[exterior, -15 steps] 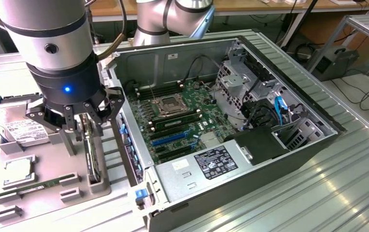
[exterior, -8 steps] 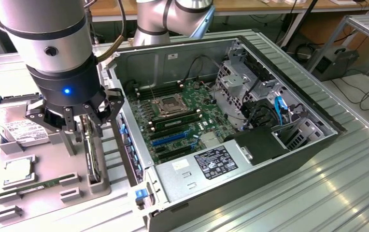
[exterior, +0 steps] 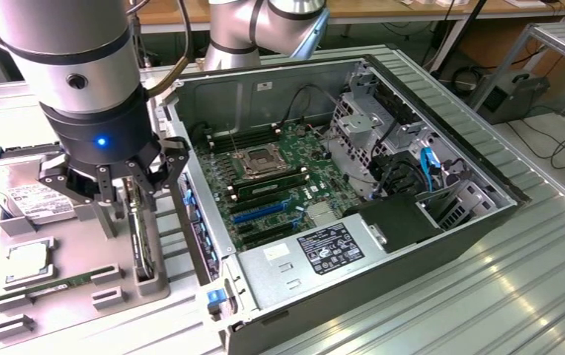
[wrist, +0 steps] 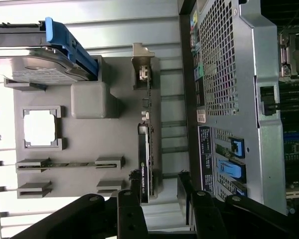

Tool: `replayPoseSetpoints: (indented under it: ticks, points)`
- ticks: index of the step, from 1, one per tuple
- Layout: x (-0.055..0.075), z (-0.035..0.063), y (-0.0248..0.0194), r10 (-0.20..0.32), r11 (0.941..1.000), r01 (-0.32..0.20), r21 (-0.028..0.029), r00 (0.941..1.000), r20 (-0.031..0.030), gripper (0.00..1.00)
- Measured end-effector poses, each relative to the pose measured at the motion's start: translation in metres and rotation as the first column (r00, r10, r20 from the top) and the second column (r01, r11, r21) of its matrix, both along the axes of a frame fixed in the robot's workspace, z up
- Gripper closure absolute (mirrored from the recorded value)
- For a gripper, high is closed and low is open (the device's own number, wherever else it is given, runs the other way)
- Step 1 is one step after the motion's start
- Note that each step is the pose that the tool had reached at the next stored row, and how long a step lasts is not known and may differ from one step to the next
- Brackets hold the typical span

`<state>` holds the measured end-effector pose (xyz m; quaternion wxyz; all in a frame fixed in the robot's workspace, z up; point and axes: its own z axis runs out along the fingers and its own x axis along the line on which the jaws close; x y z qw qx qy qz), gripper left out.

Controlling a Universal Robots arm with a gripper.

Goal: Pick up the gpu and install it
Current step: 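Pick up the gpu and move the gpu toward the slot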

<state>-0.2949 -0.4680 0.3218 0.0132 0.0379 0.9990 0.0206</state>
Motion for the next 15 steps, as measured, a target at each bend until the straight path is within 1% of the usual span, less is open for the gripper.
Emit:
replayPoseSetpoints:
  ticks: [15]
  points:
    - [-0.0035, -0.0062, 0.0, 0.0, 1.0, 0.0, -0.0002, 1.0, -0.0002, 0.58]
